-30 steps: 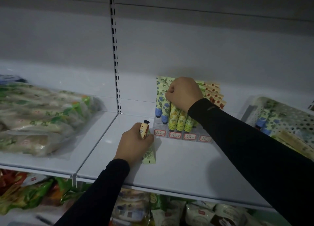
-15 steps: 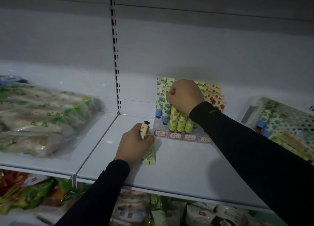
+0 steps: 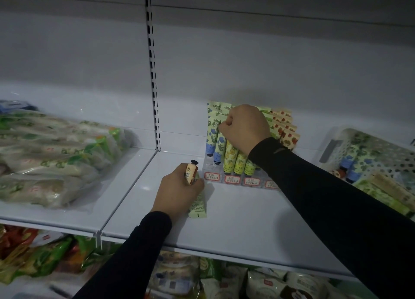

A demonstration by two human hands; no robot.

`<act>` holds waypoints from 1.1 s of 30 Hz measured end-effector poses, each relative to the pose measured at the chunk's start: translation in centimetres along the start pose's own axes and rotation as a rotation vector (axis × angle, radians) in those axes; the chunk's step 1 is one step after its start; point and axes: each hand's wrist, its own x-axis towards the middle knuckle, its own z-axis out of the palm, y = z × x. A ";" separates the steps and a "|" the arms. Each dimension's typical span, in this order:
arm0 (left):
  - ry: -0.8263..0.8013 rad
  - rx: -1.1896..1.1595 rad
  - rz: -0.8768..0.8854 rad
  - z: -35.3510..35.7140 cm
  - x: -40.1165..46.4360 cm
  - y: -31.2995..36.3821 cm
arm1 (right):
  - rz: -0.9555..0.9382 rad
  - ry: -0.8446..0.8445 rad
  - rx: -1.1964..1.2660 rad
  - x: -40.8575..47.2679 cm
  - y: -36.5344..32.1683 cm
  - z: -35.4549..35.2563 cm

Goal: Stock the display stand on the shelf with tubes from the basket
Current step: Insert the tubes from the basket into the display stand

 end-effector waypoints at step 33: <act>0.009 0.041 0.003 0.0 -0.1 0.1 | 0.001 0.034 0.019 -0.2 0.5 0.7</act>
